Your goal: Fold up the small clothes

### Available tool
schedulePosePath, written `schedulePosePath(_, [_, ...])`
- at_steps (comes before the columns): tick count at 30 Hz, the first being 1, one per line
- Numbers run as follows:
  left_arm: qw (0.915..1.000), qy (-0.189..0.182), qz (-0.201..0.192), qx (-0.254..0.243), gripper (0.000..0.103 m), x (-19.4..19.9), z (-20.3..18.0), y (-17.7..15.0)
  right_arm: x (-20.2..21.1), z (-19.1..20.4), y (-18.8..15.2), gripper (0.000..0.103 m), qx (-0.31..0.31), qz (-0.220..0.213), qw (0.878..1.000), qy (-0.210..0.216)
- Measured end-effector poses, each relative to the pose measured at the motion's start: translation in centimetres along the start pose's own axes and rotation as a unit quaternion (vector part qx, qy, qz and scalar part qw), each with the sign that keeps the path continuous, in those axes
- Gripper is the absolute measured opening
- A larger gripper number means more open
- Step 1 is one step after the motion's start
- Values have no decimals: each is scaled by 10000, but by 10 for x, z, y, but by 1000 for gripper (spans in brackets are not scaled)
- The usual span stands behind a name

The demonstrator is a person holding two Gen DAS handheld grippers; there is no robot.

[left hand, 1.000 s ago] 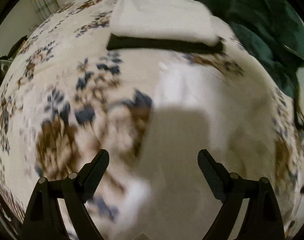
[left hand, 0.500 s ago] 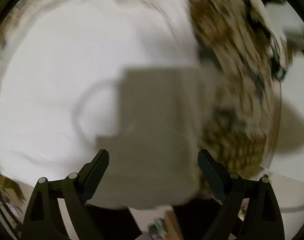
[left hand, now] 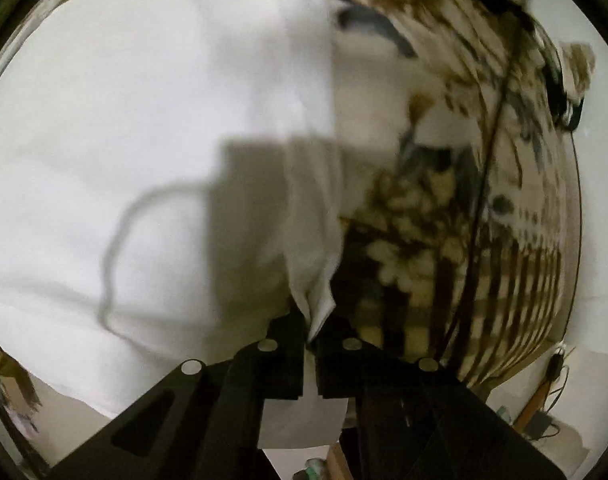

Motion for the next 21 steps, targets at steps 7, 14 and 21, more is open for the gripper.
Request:
schedulePosePath(7, [9956, -232, -562, 718, 1, 63, 53, 2, 10, 26, 9, 2, -102, -363, 9993, 27])
schedulePosePath(14, [9830, -230, -1029, 1502, 1, 132, 146, 4, 46, 94, 7, 2, 364, -572, 9964, -508])
schedulePosePath(21, [9682, -39, -1301, 2137, 1, 148, 264, 13, 7, 220, 19, 2, 1071, -735, 9884, -790])
Point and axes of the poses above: each gripper's, at about its wrist camera, not at the fingertips, and x roughly against the way its jaws point, z to its left, y to its top, the point moved 7 cm from there along -x, roughly the way its jaws point, and after that the axes turned 4 degrees about y, right-handed, at the moved point
